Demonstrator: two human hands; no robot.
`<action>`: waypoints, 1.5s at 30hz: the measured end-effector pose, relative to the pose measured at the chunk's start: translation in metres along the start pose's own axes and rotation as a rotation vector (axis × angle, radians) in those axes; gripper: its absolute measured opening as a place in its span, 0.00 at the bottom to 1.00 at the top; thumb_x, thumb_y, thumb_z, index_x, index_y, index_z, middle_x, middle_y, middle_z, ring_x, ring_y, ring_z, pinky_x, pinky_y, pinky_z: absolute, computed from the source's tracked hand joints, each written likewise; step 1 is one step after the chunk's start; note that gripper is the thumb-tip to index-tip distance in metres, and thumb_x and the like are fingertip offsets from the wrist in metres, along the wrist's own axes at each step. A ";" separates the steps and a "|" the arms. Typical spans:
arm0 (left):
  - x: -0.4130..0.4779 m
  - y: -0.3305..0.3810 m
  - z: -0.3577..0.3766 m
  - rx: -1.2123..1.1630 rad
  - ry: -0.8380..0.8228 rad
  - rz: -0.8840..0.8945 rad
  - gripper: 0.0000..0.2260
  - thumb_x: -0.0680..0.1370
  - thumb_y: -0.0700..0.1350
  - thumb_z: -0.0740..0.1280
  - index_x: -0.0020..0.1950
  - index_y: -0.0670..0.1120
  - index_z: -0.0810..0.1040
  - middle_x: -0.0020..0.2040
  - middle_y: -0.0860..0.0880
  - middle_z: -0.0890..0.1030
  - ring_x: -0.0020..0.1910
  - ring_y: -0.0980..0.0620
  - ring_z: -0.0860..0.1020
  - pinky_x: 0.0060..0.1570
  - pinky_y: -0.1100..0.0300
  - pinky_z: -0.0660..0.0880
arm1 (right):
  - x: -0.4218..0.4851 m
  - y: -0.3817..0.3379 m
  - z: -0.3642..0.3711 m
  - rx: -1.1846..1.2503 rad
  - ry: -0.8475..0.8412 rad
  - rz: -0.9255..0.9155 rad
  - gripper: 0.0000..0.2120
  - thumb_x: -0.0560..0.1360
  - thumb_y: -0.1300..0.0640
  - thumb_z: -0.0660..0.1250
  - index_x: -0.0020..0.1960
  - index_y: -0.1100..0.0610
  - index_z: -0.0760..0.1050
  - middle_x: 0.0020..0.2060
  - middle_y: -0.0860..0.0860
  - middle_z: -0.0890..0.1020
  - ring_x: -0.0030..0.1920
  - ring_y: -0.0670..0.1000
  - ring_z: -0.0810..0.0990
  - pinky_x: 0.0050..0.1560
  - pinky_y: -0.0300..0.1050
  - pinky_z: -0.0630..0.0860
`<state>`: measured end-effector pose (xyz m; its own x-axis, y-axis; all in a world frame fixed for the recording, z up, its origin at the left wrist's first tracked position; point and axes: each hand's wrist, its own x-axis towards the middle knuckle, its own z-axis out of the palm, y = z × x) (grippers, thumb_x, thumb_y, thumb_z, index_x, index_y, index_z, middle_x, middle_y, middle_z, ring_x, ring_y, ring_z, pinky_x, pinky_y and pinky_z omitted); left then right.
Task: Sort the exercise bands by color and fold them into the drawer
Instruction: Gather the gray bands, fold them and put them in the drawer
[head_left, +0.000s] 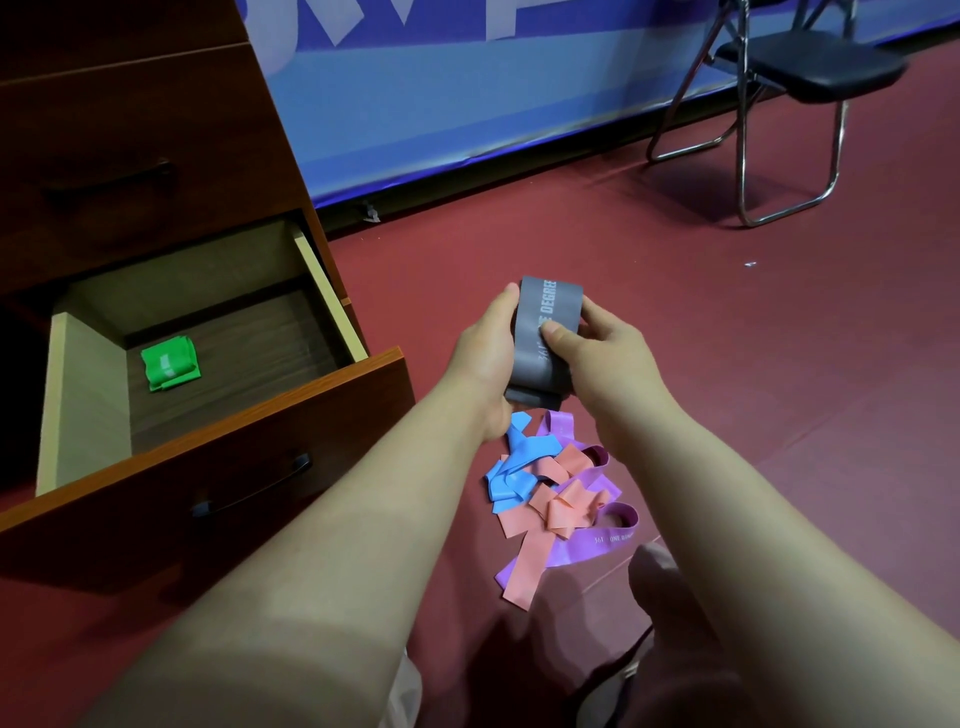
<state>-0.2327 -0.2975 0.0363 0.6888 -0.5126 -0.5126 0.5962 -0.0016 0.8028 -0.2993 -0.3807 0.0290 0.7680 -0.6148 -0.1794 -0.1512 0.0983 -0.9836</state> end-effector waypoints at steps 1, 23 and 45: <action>0.000 0.000 0.000 -0.002 0.008 0.000 0.20 0.79 0.60 0.60 0.59 0.48 0.80 0.52 0.42 0.85 0.43 0.41 0.83 0.40 0.47 0.81 | -0.001 0.000 0.001 -0.040 -0.011 -0.022 0.14 0.78 0.61 0.65 0.61 0.49 0.78 0.51 0.48 0.85 0.51 0.51 0.84 0.55 0.50 0.81; 0.002 0.002 -0.012 0.163 0.153 0.210 0.15 0.83 0.54 0.58 0.46 0.46 0.77 0.47 0.42 0.83 0.46 0.42 0.82 0.54 0.43 0.79 | -0.011 -0.007 0.026 -0.116 -0.060 0.005 0.13 0.82 0.52 0.57 0.62 0.53 0.75 0.52 0.48 0.81 0.44 0.44 0.79 0.41 0.36 0.73; -0.022 0.045 -0.172 0.703 0.477 0.267 0.26 0.83 0.57 0.48 0.55 0.41 0.79 0.52 0.40 0.81 0.49 0.39 0.80 0.50 0.48 0.79 | -0.014 0.020 0.188 -0.360 -0.088 -0.194 0.10 0.81 0.49 0.57 0.54 0.51 0.75 0.43 0.41 0.79 0.43 0.40 0.77 0.41 0.31 0.70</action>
<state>-0.1502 -0.1380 0.0315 0.9604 -0.1599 -0.2282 0.1083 -0.5404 0.8344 -0.1963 -0.2227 0.0090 0.8517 -0.5240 -0.0073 -0.1940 -0.3024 -0.9332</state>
